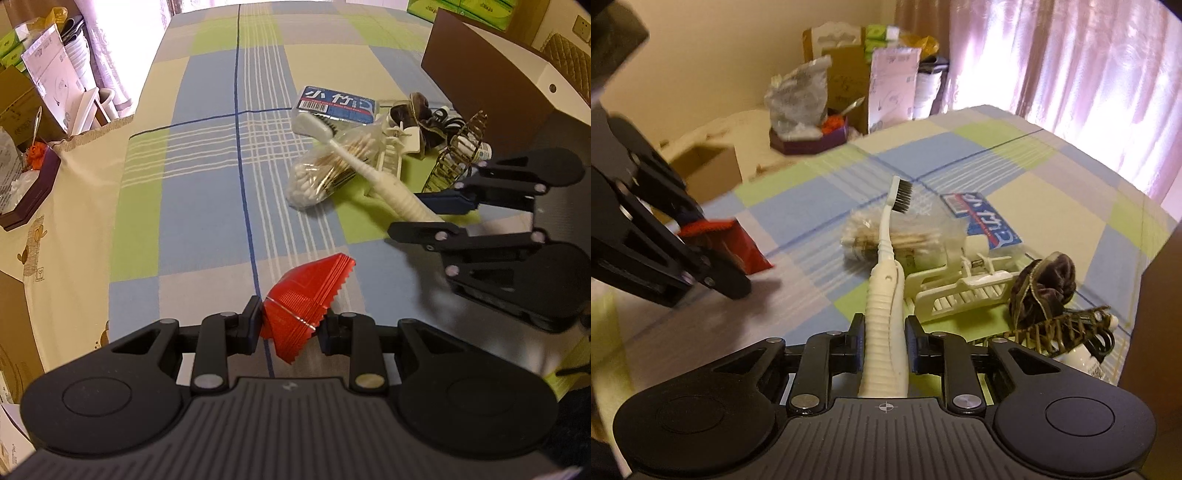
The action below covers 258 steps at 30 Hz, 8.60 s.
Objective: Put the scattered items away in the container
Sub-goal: 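Carry the red packet and toothbrush over the brown box and open both tools, then withdraw both tools from the box back toward the item pile, then grasp the cotton-swab bag with the left tool while the right tool grasps the metal spiral holder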
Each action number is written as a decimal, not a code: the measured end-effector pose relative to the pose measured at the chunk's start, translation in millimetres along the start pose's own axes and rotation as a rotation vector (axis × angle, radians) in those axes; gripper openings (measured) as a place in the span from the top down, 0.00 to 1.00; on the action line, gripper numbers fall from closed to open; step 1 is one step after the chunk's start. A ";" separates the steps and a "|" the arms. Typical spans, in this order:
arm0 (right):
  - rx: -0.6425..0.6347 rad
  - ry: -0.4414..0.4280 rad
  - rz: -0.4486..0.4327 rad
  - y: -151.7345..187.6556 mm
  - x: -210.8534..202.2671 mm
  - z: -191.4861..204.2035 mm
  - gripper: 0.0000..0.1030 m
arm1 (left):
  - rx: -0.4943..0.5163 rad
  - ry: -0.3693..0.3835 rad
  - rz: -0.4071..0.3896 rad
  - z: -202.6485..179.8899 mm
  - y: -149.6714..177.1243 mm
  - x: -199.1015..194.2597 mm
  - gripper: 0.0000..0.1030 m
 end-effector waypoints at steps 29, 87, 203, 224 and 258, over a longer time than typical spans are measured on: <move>0.497 0.103 -0.167 24.0 -202.5 -124.4 0.76 | 0.157 0.156 -0.233 -139.2 -91.0 -76.7 0.76; 0.628 0.117 0.180 97.0 -206.3 -369.8 0.42 | 0.106 0.057 0.046 -350.4 -229.8 77.0 0.10; 0.577 0.250 0.073 65.5 -230.6 -115.6 0.05 | 0.158 0.040 -0.061 -183.4 -50.1 -71.2 0.02; 0.668 0.192 0.061 30.4 -135.7 -67.1 0.05 | 0.206 -0.079 -0.127 -63.4 -45.8 -42.0 0.05; 0.815 0.224 0.083 0.9 -69.2 -78.5 0.05 | 0.416 0.056 -0.041 -16.2 -82.8 45.4 0.82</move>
Point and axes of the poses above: each gripper's, at about its wrist camera, not at the fingertips, and x roughly the way its jaws point, z to its left, y to its underside, the point moved 1 cm from there along x, roughly the way its jaws point, and after that the axes turned 1 degree about -y, right-handed, at the moved point
